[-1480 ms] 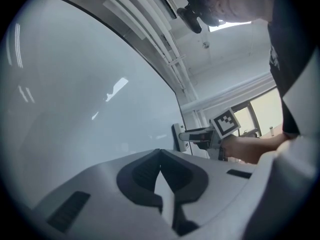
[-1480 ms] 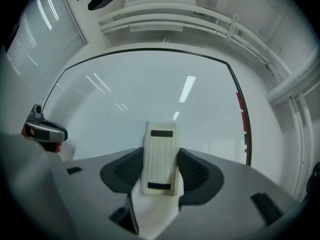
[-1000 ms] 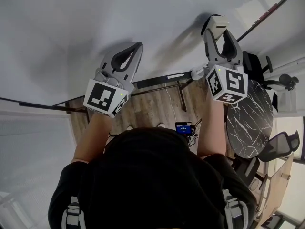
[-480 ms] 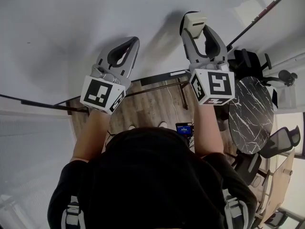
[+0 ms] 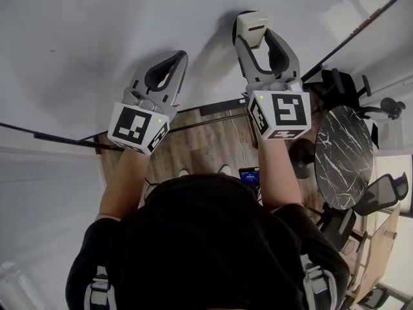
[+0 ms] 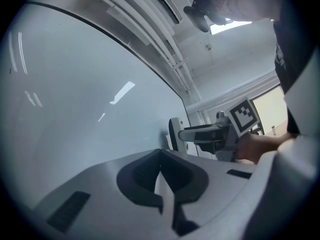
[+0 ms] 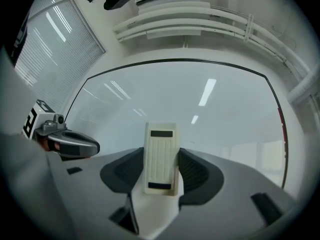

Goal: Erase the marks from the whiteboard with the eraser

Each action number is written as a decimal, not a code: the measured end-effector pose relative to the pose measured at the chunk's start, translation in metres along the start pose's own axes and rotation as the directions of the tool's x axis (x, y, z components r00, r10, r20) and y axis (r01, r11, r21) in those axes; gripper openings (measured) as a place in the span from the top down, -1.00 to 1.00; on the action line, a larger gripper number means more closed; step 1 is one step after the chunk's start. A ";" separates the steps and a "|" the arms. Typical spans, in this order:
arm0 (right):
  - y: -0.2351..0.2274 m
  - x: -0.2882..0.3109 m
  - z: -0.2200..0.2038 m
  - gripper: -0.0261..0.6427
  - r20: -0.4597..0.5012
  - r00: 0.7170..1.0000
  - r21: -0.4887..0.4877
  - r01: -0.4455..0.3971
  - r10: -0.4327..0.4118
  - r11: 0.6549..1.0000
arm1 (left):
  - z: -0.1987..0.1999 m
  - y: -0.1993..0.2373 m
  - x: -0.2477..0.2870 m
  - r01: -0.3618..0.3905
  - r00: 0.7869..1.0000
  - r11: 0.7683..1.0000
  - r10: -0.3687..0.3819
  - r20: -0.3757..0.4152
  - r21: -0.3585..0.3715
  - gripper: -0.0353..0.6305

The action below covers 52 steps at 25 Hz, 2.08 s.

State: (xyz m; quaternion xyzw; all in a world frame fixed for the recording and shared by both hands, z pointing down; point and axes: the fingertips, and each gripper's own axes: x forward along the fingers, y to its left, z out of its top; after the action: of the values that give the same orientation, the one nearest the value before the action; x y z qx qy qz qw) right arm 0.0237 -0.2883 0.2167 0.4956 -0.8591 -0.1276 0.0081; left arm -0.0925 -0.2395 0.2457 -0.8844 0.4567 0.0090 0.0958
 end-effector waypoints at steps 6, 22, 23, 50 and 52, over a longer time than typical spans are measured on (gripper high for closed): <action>0.016 0.024 0.011 0.27 0.011 0.999 -0.027 -0.038 0.039 0.999 | -0.003 0.007 0.000 -0.006 1.000 1.000 0.006 -0.014 -0.015 0.88; -0.010 0.023 0.011 0.26 0.056 0.996 -0.011 -0.066 0.066 0.998 | -0.015 -0.015 0.030 0.009 0.999 1.000 -0.009 -0.036 -0.016 0.88; -0.016 0.022 0.010 0.26 0.058 0.996 -0.003 -0.062 0.062 0.998 | -0.015 -0.017 0.034 0.010 0.999 1.000 -0.011 -0.037 -0.016 0.88; -0.176 -0.016 -0.050 0.26 0.033 0.990 0.089 0.137 -0.140 0.987 | -0.036 -0.058 0.100 0.027 0.997 0.999 -0.029 -0.075 -0.028 0.88; -0.188 -0.020 -0.053 0.26 0.022 0.988 0.095 0.152 -0.155 0.984 | -0.035 -0.061 0.102 0.023 0.997 0.999 -0.025 -0.077 -0.025 0.88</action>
State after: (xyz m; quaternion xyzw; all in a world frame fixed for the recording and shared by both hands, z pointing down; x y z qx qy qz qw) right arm 0.2010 -0.3724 0.2275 0.5581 -0.8234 -0.0952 -0.0375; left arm 0.0137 -0.2934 0.2792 -0.8906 0.4492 -0.0209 0.0673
